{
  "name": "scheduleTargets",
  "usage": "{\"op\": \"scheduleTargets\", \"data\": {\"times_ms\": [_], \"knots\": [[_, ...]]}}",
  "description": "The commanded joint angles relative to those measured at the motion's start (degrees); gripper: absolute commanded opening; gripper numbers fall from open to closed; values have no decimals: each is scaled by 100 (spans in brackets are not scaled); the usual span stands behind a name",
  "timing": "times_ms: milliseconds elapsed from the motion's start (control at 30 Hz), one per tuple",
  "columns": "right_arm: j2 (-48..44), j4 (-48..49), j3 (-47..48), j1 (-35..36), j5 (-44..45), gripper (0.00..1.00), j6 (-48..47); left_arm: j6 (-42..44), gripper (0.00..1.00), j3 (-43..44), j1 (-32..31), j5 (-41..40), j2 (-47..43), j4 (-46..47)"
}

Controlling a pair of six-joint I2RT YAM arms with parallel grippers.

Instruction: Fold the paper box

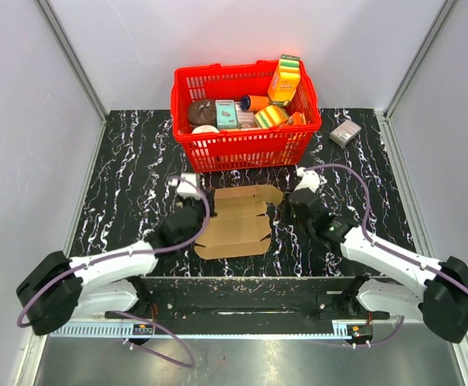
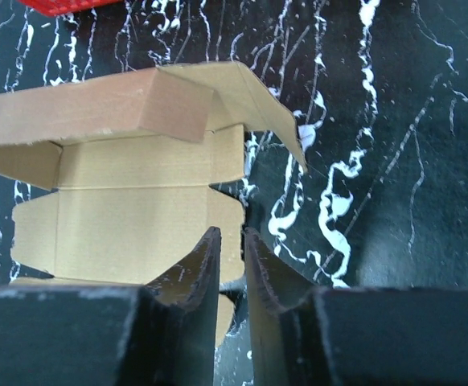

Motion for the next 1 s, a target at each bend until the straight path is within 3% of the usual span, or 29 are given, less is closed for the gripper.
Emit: {"op": "scheduleTargets", "data": {"times_ms": [0, 233, 567, 967], "knots": [[477, 498, 533, -341, -778, 18, -486, 138, 2, 757, 925, 1389, 731, -95], [1399, 1156, 771, -851, -1700, 0, -653, 419, 0, 1644, 1304, 2516, 1806, 56], [2437, 1342, 1158, -1265, -2027, 0, -882, 481, 0, 1838, 1340, 2578, 2554, 276], [3009, 1263, 1316, -1335, -1772, 0, -961, 393, 0, 1654, 1348, 2614, 2686, 356]]}}
